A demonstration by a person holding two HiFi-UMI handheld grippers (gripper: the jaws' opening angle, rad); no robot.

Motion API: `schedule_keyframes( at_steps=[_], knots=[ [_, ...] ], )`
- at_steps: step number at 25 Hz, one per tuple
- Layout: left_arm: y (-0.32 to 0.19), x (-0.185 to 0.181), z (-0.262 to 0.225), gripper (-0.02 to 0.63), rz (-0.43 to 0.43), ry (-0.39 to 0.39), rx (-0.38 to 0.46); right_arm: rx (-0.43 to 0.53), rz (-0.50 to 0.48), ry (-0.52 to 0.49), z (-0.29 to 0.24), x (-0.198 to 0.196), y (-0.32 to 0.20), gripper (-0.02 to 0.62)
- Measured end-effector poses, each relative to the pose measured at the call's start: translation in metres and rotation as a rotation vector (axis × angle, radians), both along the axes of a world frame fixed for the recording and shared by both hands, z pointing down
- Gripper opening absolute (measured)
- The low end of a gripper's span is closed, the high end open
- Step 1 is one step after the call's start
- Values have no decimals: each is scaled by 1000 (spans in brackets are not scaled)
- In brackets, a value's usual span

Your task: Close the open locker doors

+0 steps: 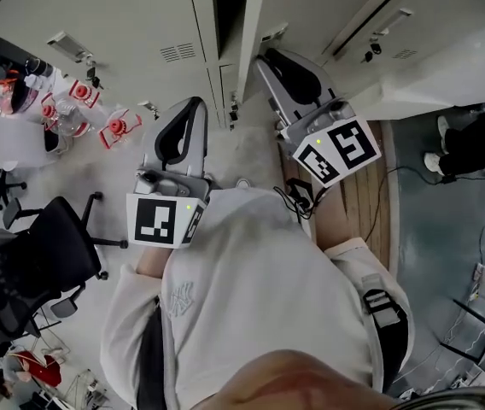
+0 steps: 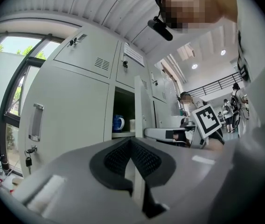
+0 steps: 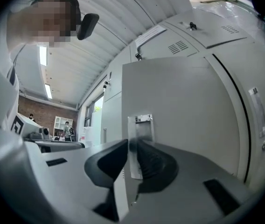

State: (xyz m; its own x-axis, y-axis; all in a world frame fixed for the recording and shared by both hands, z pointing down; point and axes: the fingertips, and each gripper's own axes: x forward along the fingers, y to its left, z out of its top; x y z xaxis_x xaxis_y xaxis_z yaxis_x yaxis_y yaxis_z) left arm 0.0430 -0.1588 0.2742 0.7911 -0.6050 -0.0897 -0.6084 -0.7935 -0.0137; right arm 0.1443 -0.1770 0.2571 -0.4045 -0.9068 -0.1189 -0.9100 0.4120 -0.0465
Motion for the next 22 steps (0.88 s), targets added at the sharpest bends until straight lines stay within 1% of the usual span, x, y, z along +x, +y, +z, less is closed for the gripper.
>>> schedule_keyframes(
  at_steps=[12, 15, 22],
  knots=[
    [-52, -46, -6, 2, -71, 3, 3, -13, 116, 24, 1, -5, -69, 41],
    [-61, -53, -6, 2, -83, 4, 1, -17, 139, 40, 1, -4, -83, 38],
    [-77, -63, -4, 2, -102, 4, -10, -32, 180, 41, 1, 1, -109, 35]
  ],
)
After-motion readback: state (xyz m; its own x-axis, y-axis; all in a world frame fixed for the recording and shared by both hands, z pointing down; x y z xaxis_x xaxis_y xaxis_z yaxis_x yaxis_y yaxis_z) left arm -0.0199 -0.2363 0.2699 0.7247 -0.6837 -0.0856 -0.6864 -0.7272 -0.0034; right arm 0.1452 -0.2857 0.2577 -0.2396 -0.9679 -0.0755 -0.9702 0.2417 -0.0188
